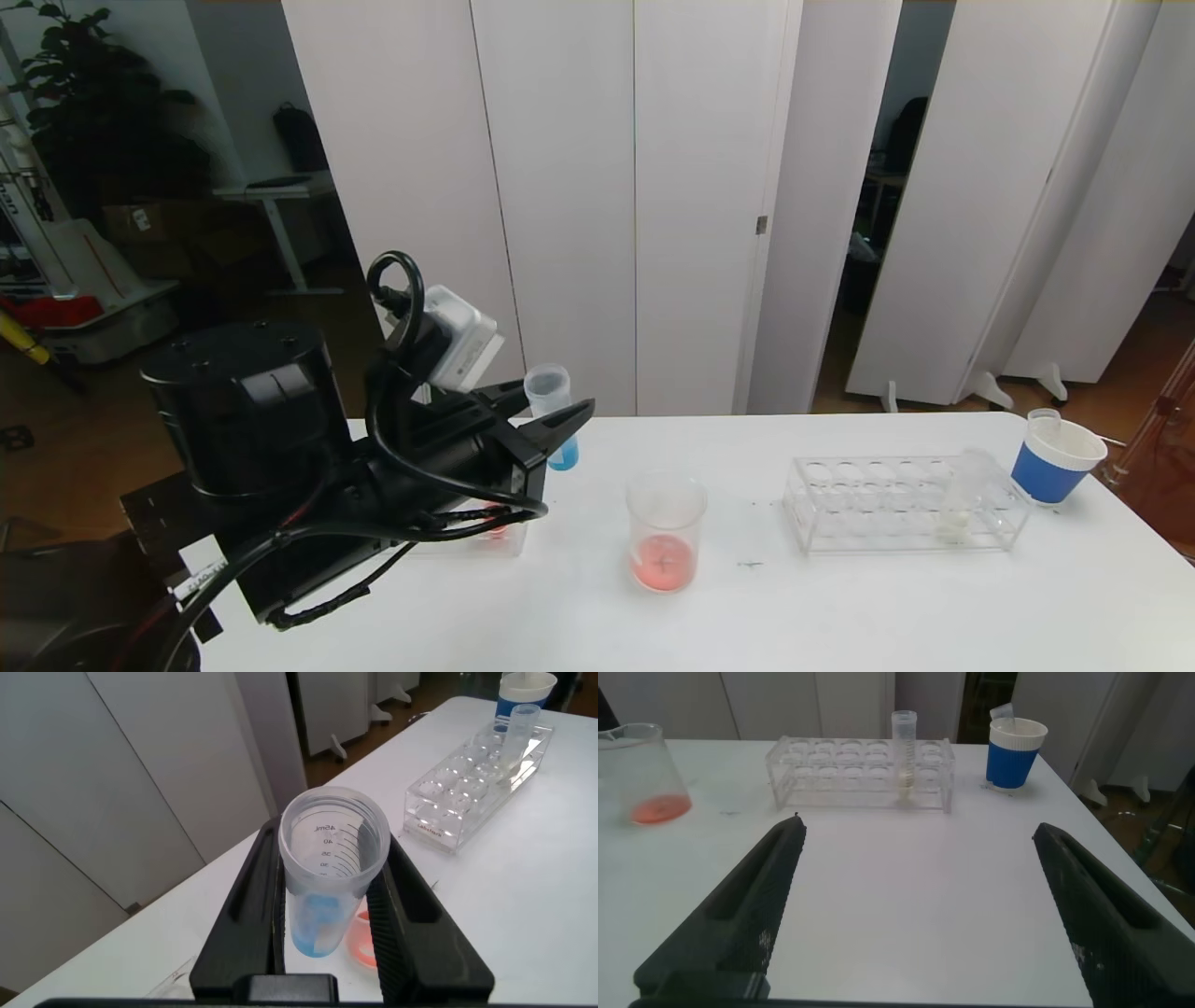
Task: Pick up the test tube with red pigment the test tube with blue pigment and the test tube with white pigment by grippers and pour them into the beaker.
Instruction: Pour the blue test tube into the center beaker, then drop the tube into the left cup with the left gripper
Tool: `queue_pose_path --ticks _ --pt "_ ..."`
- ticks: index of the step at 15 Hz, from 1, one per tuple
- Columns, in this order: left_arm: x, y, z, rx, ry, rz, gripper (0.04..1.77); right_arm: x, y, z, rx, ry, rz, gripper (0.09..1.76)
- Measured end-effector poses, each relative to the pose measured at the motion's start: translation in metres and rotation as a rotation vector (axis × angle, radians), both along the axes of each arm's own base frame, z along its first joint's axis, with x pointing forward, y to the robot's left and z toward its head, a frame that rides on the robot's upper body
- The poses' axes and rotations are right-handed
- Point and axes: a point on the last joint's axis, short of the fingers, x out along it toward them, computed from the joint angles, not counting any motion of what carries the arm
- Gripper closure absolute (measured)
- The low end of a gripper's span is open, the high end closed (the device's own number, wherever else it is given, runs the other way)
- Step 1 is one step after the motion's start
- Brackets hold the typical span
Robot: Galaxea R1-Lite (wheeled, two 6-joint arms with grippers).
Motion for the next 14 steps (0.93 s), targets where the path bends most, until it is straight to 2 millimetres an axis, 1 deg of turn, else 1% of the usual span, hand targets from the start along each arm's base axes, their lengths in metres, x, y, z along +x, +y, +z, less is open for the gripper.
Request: queue_pose_path --ticks 4,6,8,11,14 --pt "0.007 -0.013 -0.010 0.031 0.002 -0.028 1.22 0.000 0.000 0.000 0.000 0.000 -0.001 0.10" --pt "0.012 -0.021 -0.014 0.024 -0.042 -0.041 1.22 0.000 0.000 0.000 0.000 0.000 -0.001 0.10" --pt "0.015 -0.032 -0.021 0.039 -0.094 -0.064 1.22 0.000 0.000 0.000 0.000 0.000 0.000 0.10" --pt "0.022 -0.043 -0.034 0.168 -0.196 -0.090 1.22 0.000 0.000 0.000 0.000 0.000 0.000 0.10" --pt "0.031 -0.050 -0.044 0.221 -0.283 -0.088 1.22 0.000 0.000 0.000 0.000 0.000 0.000 0.10"
